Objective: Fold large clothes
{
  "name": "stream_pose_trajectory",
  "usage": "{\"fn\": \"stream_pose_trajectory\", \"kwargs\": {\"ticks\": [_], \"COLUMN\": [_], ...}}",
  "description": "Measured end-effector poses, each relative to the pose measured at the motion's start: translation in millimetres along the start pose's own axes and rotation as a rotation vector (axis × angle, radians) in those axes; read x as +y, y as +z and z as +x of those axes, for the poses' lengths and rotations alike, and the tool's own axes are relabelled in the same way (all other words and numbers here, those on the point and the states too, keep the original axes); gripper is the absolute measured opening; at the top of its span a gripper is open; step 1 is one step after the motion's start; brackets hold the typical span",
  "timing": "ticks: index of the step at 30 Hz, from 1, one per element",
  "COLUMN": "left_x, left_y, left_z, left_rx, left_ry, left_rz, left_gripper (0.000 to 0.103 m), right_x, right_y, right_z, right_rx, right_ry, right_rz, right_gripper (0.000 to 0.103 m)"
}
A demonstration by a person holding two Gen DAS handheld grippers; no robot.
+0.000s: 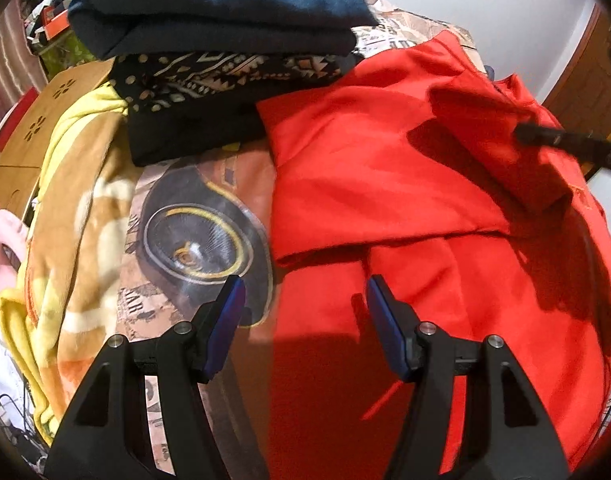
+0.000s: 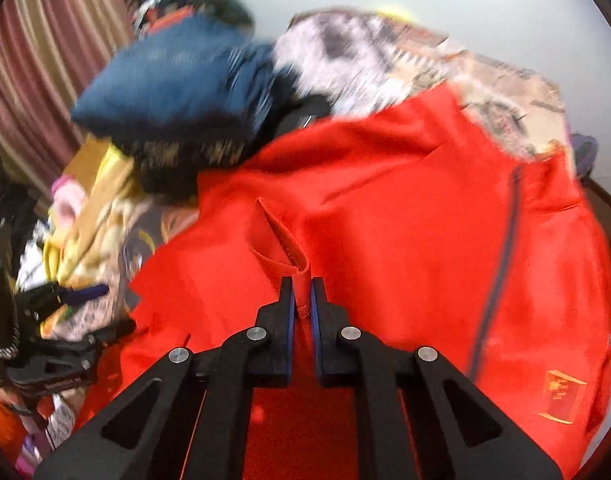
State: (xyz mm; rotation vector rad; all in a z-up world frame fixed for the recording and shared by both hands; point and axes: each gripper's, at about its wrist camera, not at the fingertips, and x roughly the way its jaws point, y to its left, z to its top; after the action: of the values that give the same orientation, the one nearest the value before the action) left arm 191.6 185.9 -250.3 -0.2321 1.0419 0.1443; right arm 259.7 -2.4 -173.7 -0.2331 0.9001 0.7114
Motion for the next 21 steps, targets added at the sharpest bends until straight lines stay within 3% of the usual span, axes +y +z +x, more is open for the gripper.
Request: {"fn": "stream_pose_trajectory", "kwargs": {"ticks": [6, 11, 15, 21], "left_x": [-22.0, -23.6, -20.2, -2.3], "left_y": [8.8, 16.9, 22.4, 27.8], "left_z": [9.0, 26.7, 35.8, 44.1], "left_rx": [0.009, 0.036, 0.029, 0.008], "left_ry": [-0.015, -0.025, 0.003, 0.126], "left_rz": [0.059, 0.005, -0.026, -0.102], "left_gripper": [0.062, 0.062, 0.062, 0.062], "right_x": [-37.4, -68.6, -94.1, -118.8], "right_y": [20.7, 22.3, 13.6, -17.5], "right_z": [-63.8, -102.0, -118.3, -110.7], "right_rx": [-0.196, -0.294, -0.317, -0.268], "right_ry": [-0.074, -0.156, -0.233, -0.270], "right_rz": [0.091, 0.148, 0.175, 0.233], "right_gripper": [0.006, 0.006, 0.006, 0.006]}}
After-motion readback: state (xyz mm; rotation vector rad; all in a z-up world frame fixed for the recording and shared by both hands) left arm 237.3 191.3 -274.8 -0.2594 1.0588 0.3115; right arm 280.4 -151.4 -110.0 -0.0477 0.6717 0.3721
